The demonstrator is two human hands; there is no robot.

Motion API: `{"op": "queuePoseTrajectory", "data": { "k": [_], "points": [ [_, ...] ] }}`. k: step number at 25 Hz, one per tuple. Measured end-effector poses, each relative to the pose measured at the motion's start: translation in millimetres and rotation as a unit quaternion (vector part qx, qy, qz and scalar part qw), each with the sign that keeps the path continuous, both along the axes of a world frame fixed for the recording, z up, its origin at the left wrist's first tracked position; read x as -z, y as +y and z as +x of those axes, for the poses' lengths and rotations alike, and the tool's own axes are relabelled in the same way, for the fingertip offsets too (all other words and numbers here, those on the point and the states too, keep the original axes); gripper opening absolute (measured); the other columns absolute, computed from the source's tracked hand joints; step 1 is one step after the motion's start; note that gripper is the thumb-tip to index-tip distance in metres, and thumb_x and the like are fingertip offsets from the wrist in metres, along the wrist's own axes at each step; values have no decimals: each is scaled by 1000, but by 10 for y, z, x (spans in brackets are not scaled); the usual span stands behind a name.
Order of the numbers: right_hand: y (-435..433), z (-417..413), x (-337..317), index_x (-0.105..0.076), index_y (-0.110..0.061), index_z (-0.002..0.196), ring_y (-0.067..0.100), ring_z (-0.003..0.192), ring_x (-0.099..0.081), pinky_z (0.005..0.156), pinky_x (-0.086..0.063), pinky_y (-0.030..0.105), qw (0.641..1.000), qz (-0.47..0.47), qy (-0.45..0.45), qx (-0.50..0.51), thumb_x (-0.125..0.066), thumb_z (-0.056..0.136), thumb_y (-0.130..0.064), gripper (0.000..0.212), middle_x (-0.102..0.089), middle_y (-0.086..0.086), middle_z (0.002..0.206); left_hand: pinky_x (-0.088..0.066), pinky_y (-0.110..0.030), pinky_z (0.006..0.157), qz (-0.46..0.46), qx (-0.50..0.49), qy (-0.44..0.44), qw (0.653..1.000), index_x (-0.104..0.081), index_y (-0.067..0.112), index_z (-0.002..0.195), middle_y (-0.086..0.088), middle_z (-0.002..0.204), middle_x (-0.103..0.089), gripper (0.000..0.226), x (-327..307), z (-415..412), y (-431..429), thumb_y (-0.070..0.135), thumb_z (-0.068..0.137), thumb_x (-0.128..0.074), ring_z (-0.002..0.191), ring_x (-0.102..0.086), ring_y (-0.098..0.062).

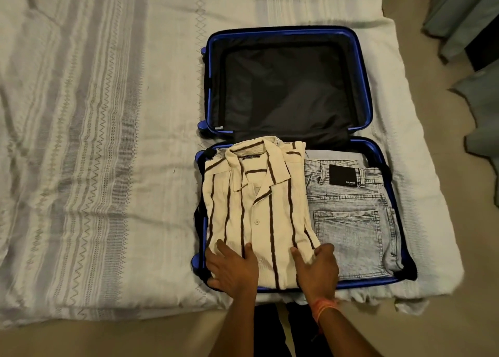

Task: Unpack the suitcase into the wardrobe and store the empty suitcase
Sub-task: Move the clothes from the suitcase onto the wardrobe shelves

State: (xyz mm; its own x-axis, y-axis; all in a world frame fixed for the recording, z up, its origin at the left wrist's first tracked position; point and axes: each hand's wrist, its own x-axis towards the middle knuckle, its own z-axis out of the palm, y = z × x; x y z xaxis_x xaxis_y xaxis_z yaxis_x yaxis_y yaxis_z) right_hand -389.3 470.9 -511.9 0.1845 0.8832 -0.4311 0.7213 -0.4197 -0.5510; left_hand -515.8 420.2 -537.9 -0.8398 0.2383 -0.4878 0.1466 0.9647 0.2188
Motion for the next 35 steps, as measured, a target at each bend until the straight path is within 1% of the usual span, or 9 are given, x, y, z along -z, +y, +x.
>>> {"op": "queuePoseTrajectory", "data": {
  "k": [5,7,10,13,18,25,29,31,35],
  "points": [
    [-9,-175,-192,-46,-16,100,21,72,-56,66,-38,26,991,-35,89,91,-81,72,-18,45,-56,0,75,-34,-50,95,100,15,60,993,-55,10,124,-17,129,-52,58,-229,-95,183,50,83,-63,119,-44,-36],
    [-93,-238,-229,-50,-20,101,13,68,-57,60,-40,21,989,-24,120,80,-83,68,-18,46,-60,1,75,-45,-41,93,213,11,-59,975,-61,11,114,-7,106,-64,51,-388,-105,376,52,84,-61,103,-57,-25],
    [-158,-269,-219,-58,-23,96,10,61,-56,53,-40,9,989,5,149,6,-81,72,-18,33,-60,2,70,-47,-28,79,176,120,-286,934,-52,18,119,2,101,-63,61,-573,-62,652,58,77,-67,93,-60,-16],
    [-126,-175,-198,-61,-27,92,9,65,-57,56,-42,7,981,8,191,-41,-79,73,-12,30,-60,0,72,-47,-27,84,123,225,-278,926,-56,12,120,1,109,-62,42,-504,-15,686,30,84,-67,103,-60,-19],
    [13,-32,-179,-62,-22,104,10,96,-61,70,-44,12,958,-55,269,84,-64,90,-23,15,-65,-10,98,-51,-35,77,193,96,-319,923,-68,13,95,-5,89,-67,17,-475,-169,591,13,82,-59,84,-63,-23],
    [297,-184,-86,-62,-11,112,19,96,-56,78,-44,28,987,137,65,-53,-63,87,-11,25,-57,4,104,-51,-35,73,215,52,-339,914,-67,24,87,-3,83,-69,18,-507,-235,570,10,82,-57,80,-63,-23],
    [627,-515,-132,-58,-28,121,14,110,-60,98,-47,34,945,-157,283,-36,-57,88,-53,42,-63,-10,116,-48,-27,70,253,85,-327,906,-70,22,92,4,79,-66,21,-592,-236,601,6,84,-58,77,-61,-16],
    [824,-636,-108,-56,-29,126,12,113,-59,100,-45,33,929,-169,328,-27,-65,79,-58,56,-63,-13,119,-48,-22,69,260,135,-351,889,-70,24,91,10,77,-66,19,-610,-205,597,10,85,-59,75,-62,-9],
    [991,-784,-103,-35,-20,143,23,116,-56,100,-40,30,970,-105,134,-176,-69,83,-17,69,-59,2,128,-52,-28,79,274,87,-379,879,-69,26,98,11,89,-69,14,-500,-273,548,20,91,-59,85,-65,-9]
  ]
}}
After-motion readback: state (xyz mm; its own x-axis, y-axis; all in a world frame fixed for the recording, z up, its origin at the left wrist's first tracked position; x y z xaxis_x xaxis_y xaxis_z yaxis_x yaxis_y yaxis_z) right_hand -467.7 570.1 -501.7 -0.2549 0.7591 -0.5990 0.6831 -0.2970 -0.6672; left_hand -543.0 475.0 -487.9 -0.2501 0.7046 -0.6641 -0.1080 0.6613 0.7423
